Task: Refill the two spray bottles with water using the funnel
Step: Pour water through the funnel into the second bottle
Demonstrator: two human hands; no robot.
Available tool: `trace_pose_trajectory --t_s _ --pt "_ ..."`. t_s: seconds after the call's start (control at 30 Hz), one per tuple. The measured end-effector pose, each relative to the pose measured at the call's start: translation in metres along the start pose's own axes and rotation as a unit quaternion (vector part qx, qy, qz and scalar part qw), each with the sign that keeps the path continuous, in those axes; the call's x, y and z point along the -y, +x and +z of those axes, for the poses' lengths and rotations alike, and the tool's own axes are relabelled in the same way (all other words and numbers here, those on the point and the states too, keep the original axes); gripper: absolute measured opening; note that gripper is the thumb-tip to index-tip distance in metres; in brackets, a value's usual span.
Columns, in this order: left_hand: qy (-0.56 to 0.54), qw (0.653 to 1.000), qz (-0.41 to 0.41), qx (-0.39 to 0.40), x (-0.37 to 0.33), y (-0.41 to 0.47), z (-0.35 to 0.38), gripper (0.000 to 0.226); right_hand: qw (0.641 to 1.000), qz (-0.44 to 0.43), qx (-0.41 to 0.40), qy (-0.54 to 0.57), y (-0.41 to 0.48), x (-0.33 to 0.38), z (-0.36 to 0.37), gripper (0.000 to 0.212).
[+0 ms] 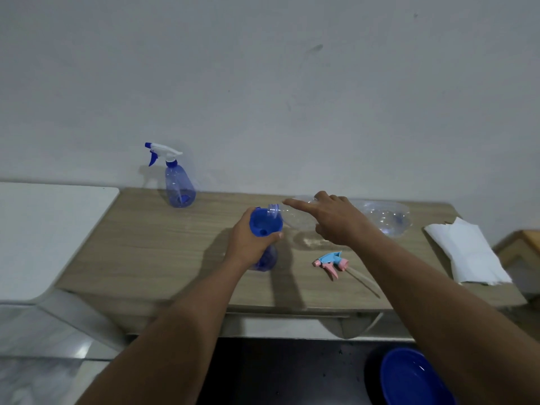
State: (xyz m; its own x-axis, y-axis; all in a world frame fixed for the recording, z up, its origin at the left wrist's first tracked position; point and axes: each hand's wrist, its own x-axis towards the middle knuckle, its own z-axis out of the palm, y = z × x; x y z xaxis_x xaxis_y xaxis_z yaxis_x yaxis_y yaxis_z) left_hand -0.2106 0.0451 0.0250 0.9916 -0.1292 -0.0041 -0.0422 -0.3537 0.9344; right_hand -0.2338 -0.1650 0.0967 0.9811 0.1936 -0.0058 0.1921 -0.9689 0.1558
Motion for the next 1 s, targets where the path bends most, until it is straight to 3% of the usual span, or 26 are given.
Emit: trace_pose_trajectory --t_s 0.5,1.0 --pt "0.008 1.0 -0.011 0.0 0.001 0.001 0.0 0.075 0.997 -0.014 0.01 -0.076 0.004 -0.007 0.004 0.09" --pt "-0.011 1.0 -0.015 -0.001 0.001 0.001 0.002 0.069 0.992 -0.03 -0.006 -0.119 0.01 -0.011 -0.002 0.088"
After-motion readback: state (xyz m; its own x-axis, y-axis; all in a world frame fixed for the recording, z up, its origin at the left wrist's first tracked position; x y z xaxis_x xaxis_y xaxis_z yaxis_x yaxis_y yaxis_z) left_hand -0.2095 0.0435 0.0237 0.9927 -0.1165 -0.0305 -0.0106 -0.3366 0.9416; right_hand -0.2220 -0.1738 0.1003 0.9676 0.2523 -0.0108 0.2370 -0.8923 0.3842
